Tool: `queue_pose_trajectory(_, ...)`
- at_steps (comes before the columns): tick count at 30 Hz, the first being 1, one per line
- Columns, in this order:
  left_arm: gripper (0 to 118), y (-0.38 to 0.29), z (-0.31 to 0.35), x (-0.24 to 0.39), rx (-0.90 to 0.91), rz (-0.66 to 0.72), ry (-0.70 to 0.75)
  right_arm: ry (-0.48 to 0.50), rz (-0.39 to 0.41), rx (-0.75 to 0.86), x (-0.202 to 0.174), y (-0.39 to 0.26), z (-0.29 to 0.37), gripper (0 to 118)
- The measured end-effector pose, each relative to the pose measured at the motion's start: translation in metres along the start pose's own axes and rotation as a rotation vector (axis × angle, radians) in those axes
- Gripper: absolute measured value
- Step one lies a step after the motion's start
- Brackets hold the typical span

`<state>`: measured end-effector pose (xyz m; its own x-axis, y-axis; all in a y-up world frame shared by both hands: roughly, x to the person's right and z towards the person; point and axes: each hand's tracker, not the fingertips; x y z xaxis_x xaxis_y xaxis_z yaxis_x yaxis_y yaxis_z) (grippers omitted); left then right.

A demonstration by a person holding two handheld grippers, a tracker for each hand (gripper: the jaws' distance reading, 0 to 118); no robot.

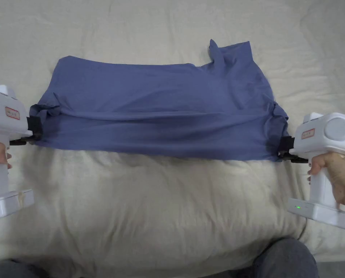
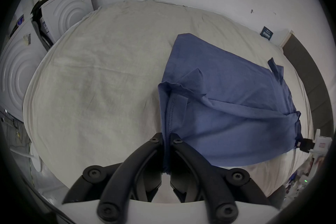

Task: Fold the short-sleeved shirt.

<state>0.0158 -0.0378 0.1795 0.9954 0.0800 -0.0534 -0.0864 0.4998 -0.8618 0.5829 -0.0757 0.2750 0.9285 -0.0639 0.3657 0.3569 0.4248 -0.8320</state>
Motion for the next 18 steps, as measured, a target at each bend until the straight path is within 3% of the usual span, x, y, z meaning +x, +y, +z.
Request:
queue_pose_trajectory(4, 6, 0.003, 0.026, -0.011, 0.048, 0.062, -0.057, 0.039, -0.005, -0.043, 0.005, 0.010, 0.045, 12)
queue_pose_trajectory(5, 6, 0.001, 0.037, -0.014, 0.061, 0.070, -0.064, 0.085, 0.106, 0.088, 0.005, 0.016, 0.060, 12)
queue_pose_trajectory(12, 6, -0.060, 0.075, -0.041, 0.061, 0.087, -0.073, 0.168, 0.091, 0.131, 0.028, -0.046, 0.113, 12)
queue_pose_trajectory(13, 6, -0.072, 0.072, -0.044, 0.047, 0.083, -0.074, 0.109, 0.084, 0.127, 0.032, -0.057, 0.109, 12)
queue_pose_trajectory(15, 6, -0.098, 0.059, -0.045, -0.007, 0.078, -0.041, 0.103, 0.045, 0.088, 0.034, -0.081, 0.099, 12)
queue_pose_trajectory(16, 10, -0.110, 0.050, -0.047, -0.034, 0.083, -0.021, 0.110, 0.021, 0.069, 0.034, -0.094, 0.092, 12)
queue_pose_trajectory(17, 18, -0.119, 0.042, -0.049, -0.049, 0.095, -0.006, 0.036, -0.040, 0.033, 0.039, -0.103, 0.085, 13)
queue_pose_trajectory(18, 33, -0.126, 0.038, -0.050, -0.063, 0.102, 0.023, 0.043, -0.027, 0.042, 0.040, -0.108, 0.082, 22)
